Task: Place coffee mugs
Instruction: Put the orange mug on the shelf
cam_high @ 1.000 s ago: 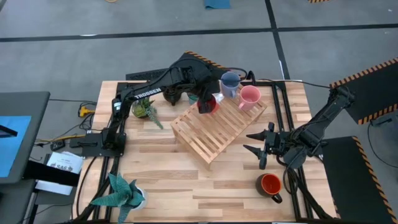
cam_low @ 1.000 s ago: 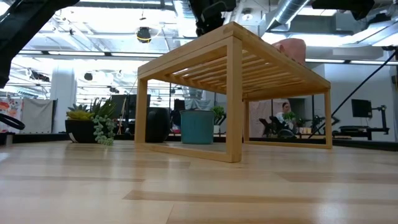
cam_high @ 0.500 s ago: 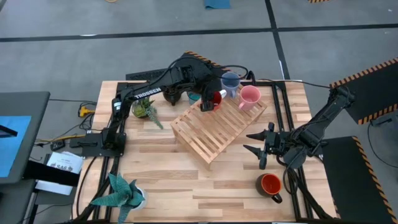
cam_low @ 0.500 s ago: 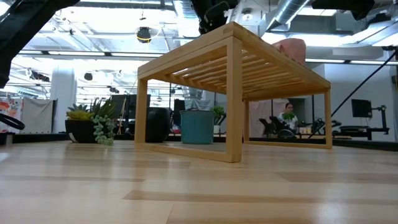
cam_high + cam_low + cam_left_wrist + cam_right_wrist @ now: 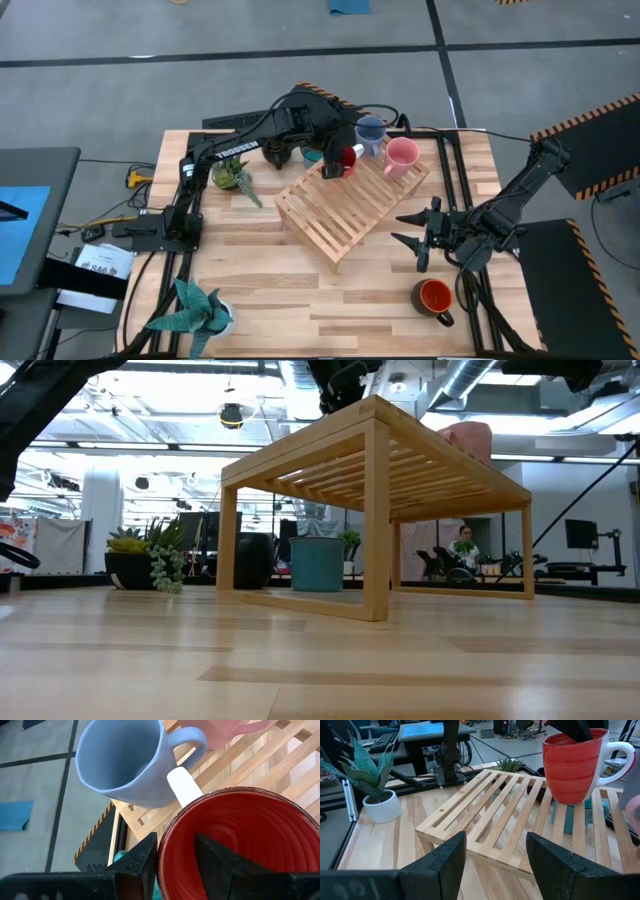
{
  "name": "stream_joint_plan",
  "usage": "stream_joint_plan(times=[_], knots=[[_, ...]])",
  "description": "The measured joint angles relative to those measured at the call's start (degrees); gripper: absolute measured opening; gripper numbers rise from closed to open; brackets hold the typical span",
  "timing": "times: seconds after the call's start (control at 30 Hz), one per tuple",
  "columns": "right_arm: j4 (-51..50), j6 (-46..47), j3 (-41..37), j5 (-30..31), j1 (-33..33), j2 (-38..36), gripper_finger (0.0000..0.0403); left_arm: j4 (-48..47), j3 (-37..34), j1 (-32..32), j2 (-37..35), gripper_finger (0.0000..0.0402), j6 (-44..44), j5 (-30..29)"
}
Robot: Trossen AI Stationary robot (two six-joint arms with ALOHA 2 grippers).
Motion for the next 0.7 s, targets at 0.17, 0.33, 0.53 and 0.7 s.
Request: stream_joint_plan(times=[0.17,0.33,0.53,0.7], knots=[[0.0,0.0,0.0,0.0,0.0,0.0,0.0234,0.1,0.0,0.0,0.0,0.0112,0.4,-0.1],[0.0,0.0,0.0,0.0,0.0,0.0,0.0234,1.2,0.0,0.0,0.0,0.0112,1.5,-1.1],[0.0,0.0,0.0,0.0,0.0,0.0,0.0234,2.8,0.0,0.0,0.0,0.0112,1.6,-1.2],[-0.3,0.0,0.0,0.0,0.0,0.0,0.0234,2.6,0.1,0.0,-0.1,0.0112,1.7,-1.9]])
